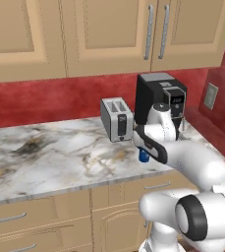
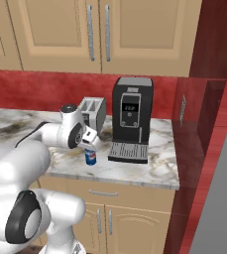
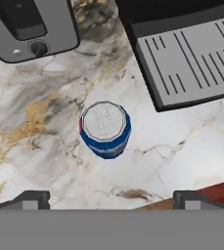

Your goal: Four empty soda cans are scattered around the kitchen. Gather all the cans and cluster them next to the stove for recycling.

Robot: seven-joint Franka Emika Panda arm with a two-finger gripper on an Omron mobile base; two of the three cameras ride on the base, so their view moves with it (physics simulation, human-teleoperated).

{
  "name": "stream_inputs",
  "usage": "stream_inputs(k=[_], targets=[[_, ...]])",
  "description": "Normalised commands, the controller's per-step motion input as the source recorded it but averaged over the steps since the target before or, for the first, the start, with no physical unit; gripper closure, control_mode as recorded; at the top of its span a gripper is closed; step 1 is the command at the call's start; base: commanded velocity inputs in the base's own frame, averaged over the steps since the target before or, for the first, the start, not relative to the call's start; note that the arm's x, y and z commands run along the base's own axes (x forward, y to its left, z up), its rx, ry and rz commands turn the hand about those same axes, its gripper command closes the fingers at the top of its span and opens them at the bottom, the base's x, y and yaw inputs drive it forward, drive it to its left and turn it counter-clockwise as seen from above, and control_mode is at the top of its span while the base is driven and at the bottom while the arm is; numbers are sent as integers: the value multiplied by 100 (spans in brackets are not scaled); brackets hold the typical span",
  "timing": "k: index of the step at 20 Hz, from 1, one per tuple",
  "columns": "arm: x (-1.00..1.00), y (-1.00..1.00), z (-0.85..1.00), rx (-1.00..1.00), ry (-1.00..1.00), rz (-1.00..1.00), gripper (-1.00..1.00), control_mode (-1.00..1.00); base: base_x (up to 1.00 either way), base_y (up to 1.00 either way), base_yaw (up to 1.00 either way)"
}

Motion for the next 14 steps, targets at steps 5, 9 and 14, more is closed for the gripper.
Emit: stream_inputs(k=[5,9,14], targets=[[16,-1,-7,0,0,0,-100,-100,0,0,0],[18,0,-8,0,0,0,-100,-100,0,0,0],[15,0,-13,0,2,0,-100,-100,0,0,0]])
